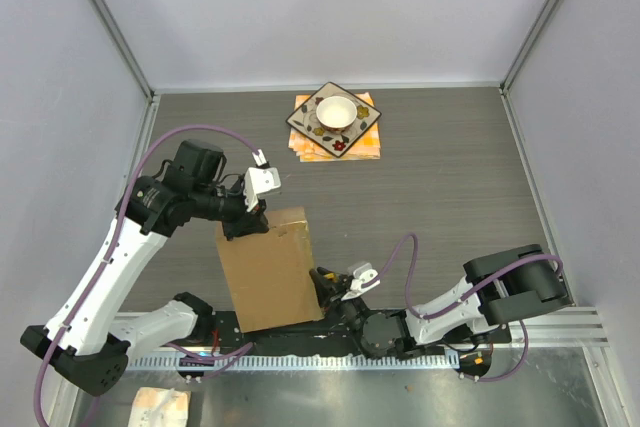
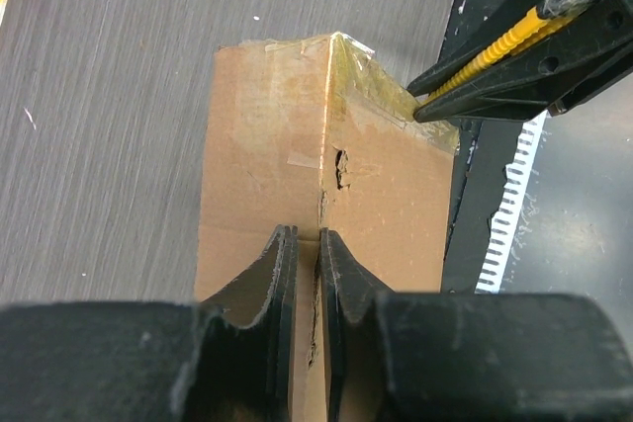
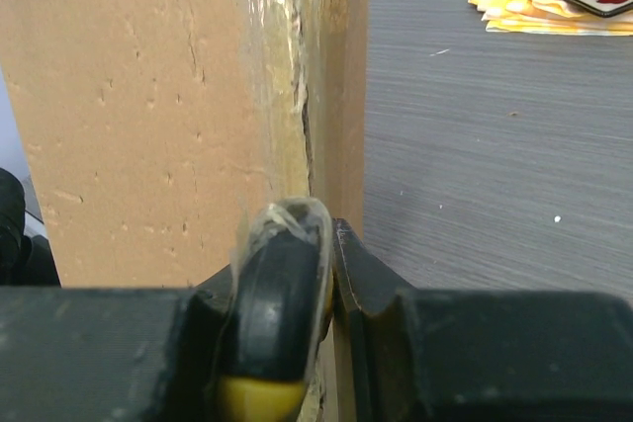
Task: Unpack the express box
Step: Cut the express box at the center of the board.
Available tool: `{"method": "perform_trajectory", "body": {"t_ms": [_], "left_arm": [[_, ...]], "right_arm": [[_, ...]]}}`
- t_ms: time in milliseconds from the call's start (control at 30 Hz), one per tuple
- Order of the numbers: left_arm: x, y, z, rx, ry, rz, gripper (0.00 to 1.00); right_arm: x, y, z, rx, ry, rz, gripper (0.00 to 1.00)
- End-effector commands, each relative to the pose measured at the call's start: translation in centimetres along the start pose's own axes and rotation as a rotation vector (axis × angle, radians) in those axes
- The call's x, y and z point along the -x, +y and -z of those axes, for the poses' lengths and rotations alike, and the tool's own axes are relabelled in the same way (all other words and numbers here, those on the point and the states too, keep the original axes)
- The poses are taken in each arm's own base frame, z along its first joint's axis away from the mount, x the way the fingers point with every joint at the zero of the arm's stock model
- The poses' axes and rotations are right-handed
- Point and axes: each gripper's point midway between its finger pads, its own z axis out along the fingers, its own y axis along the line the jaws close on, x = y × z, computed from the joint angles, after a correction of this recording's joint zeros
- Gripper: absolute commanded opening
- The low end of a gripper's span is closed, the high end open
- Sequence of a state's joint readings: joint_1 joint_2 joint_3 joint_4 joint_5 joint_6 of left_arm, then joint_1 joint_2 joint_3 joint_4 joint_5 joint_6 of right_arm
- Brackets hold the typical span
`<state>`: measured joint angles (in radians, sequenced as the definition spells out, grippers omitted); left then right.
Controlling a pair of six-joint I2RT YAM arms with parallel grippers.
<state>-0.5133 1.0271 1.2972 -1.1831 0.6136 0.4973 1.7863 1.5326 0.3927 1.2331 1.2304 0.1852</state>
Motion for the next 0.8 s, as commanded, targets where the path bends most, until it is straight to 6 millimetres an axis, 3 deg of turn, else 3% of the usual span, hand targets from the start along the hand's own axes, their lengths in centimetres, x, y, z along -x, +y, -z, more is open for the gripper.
{"method": "perform_trajectory", "body": {"t_ms": [0,433,767], "left_arm": [[-4.6,-4.3,1.6,-0.111,0.189,0.190,0.00],[-4.6,-3.9,1.4,-0.097,0.192,0.193,0.00],[-4.8,-3.7,1.3,-0.093,0.201,0.197,0.00]], "right_arm": [[-6.0,1.3,2.5,0.122,0.149,0.119,0.01],[-9.2,1.8,5.3,0.138,0.208,0.089,0.01],[-9.5,1.2,6.2,0.142,0.201,0.011,0.01]]}}
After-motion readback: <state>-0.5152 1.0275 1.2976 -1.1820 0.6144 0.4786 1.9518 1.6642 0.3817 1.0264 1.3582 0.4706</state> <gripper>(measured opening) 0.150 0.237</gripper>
